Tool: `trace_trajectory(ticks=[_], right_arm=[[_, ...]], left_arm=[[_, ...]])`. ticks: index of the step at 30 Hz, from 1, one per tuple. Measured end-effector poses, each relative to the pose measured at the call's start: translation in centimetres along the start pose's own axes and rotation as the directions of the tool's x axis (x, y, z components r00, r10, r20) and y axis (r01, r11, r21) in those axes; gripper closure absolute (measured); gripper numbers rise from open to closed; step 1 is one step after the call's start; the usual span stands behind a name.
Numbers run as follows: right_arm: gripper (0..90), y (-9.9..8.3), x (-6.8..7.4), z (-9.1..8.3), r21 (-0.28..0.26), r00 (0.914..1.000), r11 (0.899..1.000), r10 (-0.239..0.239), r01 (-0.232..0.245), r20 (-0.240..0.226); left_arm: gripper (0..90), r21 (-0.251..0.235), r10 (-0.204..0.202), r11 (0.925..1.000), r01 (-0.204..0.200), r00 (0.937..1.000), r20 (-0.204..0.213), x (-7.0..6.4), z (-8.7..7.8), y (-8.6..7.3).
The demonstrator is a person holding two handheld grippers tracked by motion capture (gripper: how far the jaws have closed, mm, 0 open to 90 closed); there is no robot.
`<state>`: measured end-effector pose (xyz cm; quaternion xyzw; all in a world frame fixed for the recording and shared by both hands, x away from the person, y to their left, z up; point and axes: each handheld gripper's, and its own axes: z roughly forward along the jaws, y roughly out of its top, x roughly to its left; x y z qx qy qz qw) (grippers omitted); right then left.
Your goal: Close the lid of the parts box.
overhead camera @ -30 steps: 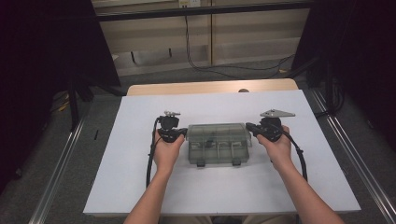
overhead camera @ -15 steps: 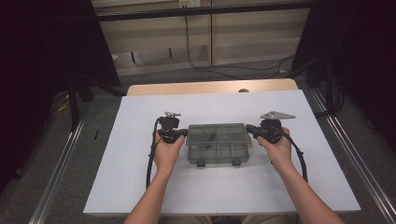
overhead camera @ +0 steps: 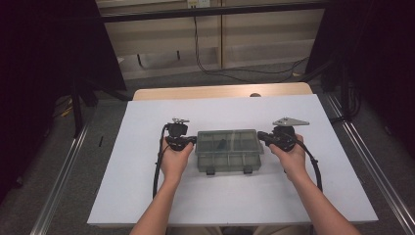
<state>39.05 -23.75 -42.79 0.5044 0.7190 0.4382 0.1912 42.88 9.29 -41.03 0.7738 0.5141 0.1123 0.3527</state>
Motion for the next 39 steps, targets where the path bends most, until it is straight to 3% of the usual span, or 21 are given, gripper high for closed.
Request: trace_trajectory(ticks=[28, 33, 39], right_arm=[[90.0, -0.4, 0.0, 0.2, 0.027, 0.9996, 0.999, -0.026, 0.026, -0.011], [90.0, -0.4, 0.0, 0.2, 0.038, 0.9982, 0.998, -0.059, 0.059, -0.013], [90.0, -0.5, 0.1, -0.3, 0.033, 0.9976, 0.997, -0.063, 0.064, -0.030]], left_arm=[[90.0, 0.013, 0.002, 0.9999, -0.002, 0.9997, 0.023, 0.1, -0.3, -0.3], [90.0, 0.015, 0.003, 0.9999, -0.003, 0.9998, 0.019, 0.4, -0.6, -0.3], [90.0, 0.000, -0.005, 1.0000, 0.005, 0.9994, 0.034, 0.9, -1.5, -0.3]])
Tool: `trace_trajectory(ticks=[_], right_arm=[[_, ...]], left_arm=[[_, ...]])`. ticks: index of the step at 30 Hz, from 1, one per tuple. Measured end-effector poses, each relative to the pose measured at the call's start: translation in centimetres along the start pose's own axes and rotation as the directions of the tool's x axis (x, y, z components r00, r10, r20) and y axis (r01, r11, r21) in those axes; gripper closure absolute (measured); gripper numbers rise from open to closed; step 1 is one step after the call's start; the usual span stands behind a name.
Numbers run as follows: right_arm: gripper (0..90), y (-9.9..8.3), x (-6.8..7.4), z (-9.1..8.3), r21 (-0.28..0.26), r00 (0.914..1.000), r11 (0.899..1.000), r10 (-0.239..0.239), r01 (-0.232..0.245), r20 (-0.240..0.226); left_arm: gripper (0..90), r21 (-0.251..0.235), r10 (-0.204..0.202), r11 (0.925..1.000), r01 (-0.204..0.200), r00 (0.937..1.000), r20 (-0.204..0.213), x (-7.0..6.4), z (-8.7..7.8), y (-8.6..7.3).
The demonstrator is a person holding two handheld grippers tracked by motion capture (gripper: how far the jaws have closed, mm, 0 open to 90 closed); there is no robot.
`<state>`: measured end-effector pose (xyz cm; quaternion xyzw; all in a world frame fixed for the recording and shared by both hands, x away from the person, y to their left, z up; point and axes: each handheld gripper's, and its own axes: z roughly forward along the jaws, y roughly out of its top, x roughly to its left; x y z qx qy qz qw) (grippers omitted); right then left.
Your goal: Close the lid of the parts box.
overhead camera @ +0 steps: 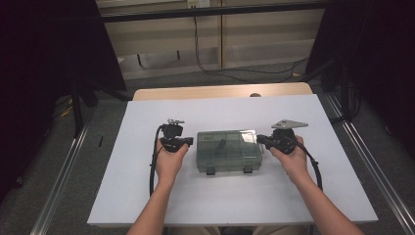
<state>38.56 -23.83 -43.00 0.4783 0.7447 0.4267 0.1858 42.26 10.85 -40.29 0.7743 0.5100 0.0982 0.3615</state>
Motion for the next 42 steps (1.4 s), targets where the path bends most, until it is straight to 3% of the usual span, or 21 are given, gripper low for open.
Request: trace_trajectory(ticks=[13, 17, 21, 23, 32, 36, 38, 40, 42], right_arm=[[90.0, 0.2, 0.5, -1.4, -0.027, 0.9986, 1.000, -0.017, 0.016, -0.051], [90.0, 0.2, 0.8, -1.6, -0.032, 0.9970, 0.999, -0.027, 0.025, -0.073], [90.0, -0.1, 0.9, -1.6, -0.032, 0.9960, 0.999, -0.034, 0.031, -0.082], [90.0, -0.2, 1.0, -1.6, -0.029, 0.9955, 0.999, -0.038, 0.035, -0.087], [90.0, -0.5, 1.7, -1.3, -0.012, 0.9927, 0.997, -0.076, 0.075, -0.094], [90.0, -0.5, 2.0, -1.3, -0.013, 0.9905, 0.993, -0.114, 0.114, -0.076], [90.0, -0.7, 2.3, -1.1, 0.003, 0.9874, 0.989, -0.147, 0.147, -0.060], [90.0, -0.8, 2.5, -1.1, -0.005, 0.9867, 0.988, -0.154, 0.154, -0.050], [90.0, -0.8, 2.5, -1.1, -0.007, 0.9878, 0.989, -0.148, 0.148, -0.046]], left_arm=[[89.9, -0.003, 0.066, 0.9978, -0.066, 0.9946, 0.080, -1.7, -1.1, 0.0], [89.9, -0.002, 0.089, 0.9960, -0.090, 0.9910, 0.099, -2.2, -1.1, -0.3], [89.3, 0.010, 0.126, 0.9916, -0.129, 0.9829, 0.134, -2.5, -0.9, -0.7], [89.3, 0.013, 0.124, 0.9918, -0.127, 0.9817, 0.145, -2.7, -0.8, -0.9], [90.0, 0.009, 0.139, 0.9897, -0.143, 0.9779, 0.156, -3.0, -0.4, -1.4], [90.0, 0.020, 0.178, 0.9831, -0.182, 0.9749, 0.135, -3.2, -0.2, -1.6], [90.0, -0.001, 0.176, 0.9842, -0.177, 0.9745, 0.139, -3.2, -0.1, -1.9], [90.0, 0.003, 0.165, 0.9858, -0.168, 0.9748, 0.150, -3.0, -0.1, -1.8], [90.0, -0.001, 0.181, 0.9831, -0.183, 0.9737, 0.138, -3.2, -0.1, -1.9]])
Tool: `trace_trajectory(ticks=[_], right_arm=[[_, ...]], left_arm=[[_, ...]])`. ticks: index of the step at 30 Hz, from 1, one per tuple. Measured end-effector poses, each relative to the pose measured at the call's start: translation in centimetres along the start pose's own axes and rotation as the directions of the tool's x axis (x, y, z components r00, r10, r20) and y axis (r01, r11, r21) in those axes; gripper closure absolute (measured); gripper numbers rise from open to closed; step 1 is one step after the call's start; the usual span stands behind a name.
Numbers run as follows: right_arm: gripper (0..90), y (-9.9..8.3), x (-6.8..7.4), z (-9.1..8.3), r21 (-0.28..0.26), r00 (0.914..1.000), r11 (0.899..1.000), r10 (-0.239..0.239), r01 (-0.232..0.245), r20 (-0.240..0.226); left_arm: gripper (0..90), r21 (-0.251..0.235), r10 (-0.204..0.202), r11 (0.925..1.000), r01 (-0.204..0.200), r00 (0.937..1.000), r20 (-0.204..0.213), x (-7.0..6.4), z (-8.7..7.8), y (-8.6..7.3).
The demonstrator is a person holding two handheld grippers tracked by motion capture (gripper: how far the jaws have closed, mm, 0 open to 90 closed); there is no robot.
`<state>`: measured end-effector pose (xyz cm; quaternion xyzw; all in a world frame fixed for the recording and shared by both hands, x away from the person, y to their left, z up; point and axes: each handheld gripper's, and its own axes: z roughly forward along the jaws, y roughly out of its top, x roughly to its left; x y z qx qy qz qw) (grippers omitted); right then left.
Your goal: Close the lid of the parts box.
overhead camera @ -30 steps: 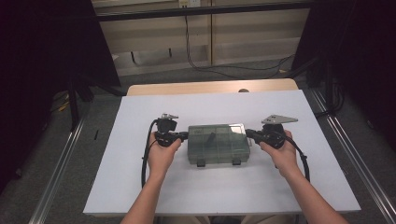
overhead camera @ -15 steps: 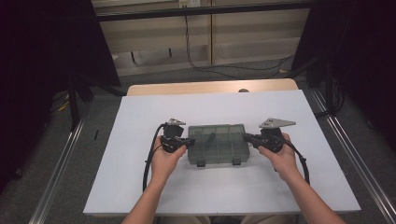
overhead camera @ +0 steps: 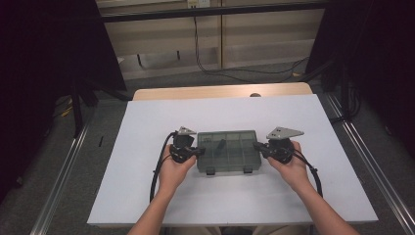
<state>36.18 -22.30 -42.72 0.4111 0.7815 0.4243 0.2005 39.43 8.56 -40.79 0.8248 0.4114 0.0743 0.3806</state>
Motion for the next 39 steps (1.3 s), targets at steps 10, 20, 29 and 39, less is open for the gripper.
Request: trace_trajectory(ticks=[10, 20, 29, 39], right_arm=[[82.0, -0.2, 0.0, -0.2, -0.013, 0.9986, 0.999, 0.046, -0.046, -0.025], [55.3, -1.6, -0.4, -1.4, -0.051, 0.9921, 0.992, 0.112, -0.115, -0.056], [35.2, -2.3, -1.0, -3.0, -0.086, 0.9902, 0.988, 0.124, -0.129, -0.065], [25.7, -3.2, -1.3, -3.9, -0.089, 0.9901, 0.987, 0.127, -0.132, -0.060]], left_arm=[[79.6, -0.040, -0.041, 0.9983, 0.043, 0.9982, 0.044, 0.2, -0.2, -0.4], [39.2, -0.098, -0.033, 0.9944, 0.039, 0.9976, 0.061, 0.5, -1.5, -0.8], [26.6, -0.124, 0.036, 0.9918, -0.028, 0.9976, 0.060, 1.0, -2.7, -1.8], [13.7, -0.215, 0.073, 0.9750, -0.054, 0.9940, 0.081, 1.3, -4.1, -2.6]])
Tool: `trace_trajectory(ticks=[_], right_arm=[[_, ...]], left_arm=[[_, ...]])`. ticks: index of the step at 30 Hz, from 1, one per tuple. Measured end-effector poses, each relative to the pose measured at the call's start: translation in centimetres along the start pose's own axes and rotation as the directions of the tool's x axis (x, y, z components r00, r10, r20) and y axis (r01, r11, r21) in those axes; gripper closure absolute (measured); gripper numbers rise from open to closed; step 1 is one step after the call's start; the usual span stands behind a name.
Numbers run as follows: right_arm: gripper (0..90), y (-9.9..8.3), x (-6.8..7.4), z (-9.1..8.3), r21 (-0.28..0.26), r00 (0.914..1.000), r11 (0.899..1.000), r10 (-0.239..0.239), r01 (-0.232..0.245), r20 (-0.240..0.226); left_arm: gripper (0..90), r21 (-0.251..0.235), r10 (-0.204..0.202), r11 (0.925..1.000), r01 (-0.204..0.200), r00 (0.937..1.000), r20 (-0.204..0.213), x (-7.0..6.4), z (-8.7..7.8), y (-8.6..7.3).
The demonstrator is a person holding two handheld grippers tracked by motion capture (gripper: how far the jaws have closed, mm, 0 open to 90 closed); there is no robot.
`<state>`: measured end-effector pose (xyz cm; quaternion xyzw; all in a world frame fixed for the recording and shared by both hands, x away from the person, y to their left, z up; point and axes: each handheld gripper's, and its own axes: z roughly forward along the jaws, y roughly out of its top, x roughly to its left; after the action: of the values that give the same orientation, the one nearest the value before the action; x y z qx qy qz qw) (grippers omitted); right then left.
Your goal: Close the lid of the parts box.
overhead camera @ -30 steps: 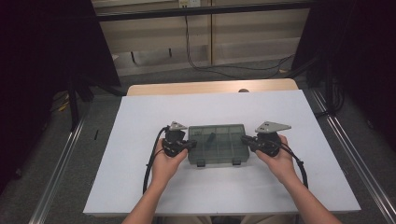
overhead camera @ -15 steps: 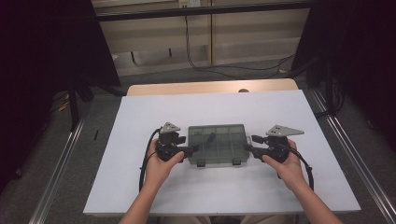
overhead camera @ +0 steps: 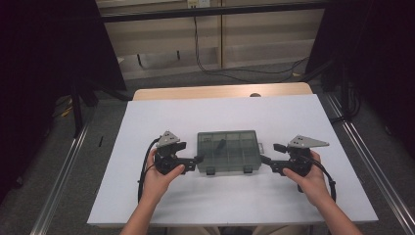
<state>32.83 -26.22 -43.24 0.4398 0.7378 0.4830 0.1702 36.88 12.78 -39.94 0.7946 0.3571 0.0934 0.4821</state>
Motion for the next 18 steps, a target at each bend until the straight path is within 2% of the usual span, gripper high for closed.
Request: trace_trajectory(ticks=[5, 7, 10, 18], right_arm=[[22.2, -0.2, -0.1, -0.4, -0.004, 1.0000, 1.000, 0.005, -0.005, -0.002], [21.1, -0.3, -0.1, -0.4, 0.000, 0.9999, 1.000, 0.012, -0.012, -0.004], [19.1, -0.4, 0.0, -0.5, 0.000, 1.0000, 1.000, 0.007, -0.007, -0.002], [17.0, -0.5, 0.0, -0.7, -0.003, 1.0000, 1.000, -0.007, 0.008, 0.004]], left_arm=[[9.0, -0.034, 0.021, 0.9992, -0.021, 0.9998, -0.001, 0.2, -0.6, -0.3], [8.4, -0.062, 0.014, 0.9980, -0.014, 0.9999, 0.000, 0.3, -1.0, -0.5], [7.6, -0.095, 0.024, 0.9952, -0.024, 0.9997, 0.000, 0.7, -1.5, -0.6], [6.4, -0.116, 0.026, 0.9929, -0.027, 0.9996, -0.008, 1.4, -2.7, -1.4]])
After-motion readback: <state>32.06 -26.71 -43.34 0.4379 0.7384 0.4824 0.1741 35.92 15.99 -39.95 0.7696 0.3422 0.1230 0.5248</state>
